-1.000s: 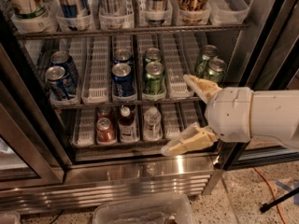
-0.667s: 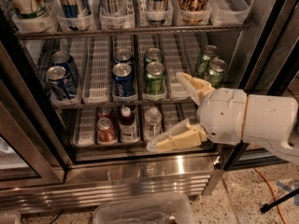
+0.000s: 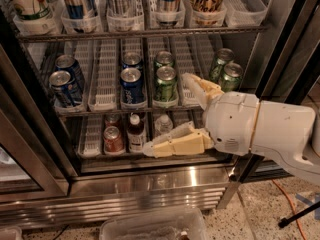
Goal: Pick redbull can from top shelf of fridge
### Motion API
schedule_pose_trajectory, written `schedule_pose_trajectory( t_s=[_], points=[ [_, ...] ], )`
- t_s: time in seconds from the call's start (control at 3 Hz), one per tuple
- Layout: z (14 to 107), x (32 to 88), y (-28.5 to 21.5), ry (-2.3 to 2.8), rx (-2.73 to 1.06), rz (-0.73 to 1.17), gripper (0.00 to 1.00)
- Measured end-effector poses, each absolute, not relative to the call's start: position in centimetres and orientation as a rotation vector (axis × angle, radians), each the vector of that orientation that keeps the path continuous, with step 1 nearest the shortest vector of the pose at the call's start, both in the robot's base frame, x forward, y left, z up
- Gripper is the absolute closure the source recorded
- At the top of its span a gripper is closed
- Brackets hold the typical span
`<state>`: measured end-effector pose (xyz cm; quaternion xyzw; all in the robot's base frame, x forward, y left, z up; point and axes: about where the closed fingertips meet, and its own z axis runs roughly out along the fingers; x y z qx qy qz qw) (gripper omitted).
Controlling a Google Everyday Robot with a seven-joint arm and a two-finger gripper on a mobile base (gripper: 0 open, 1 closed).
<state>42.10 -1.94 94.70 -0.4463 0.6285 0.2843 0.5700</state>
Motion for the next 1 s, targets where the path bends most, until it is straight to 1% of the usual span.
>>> schedule_pose_trajectory(
  t_s=[0.33, 1.0],
  points=[
    [94.8, 42.4, -1.7, 1.477, -1.025, 0.644, 0.0],
    [95.1, 44.7, -1.5, 1.43, -0.849, 0.541, 0.0]
  ],
)
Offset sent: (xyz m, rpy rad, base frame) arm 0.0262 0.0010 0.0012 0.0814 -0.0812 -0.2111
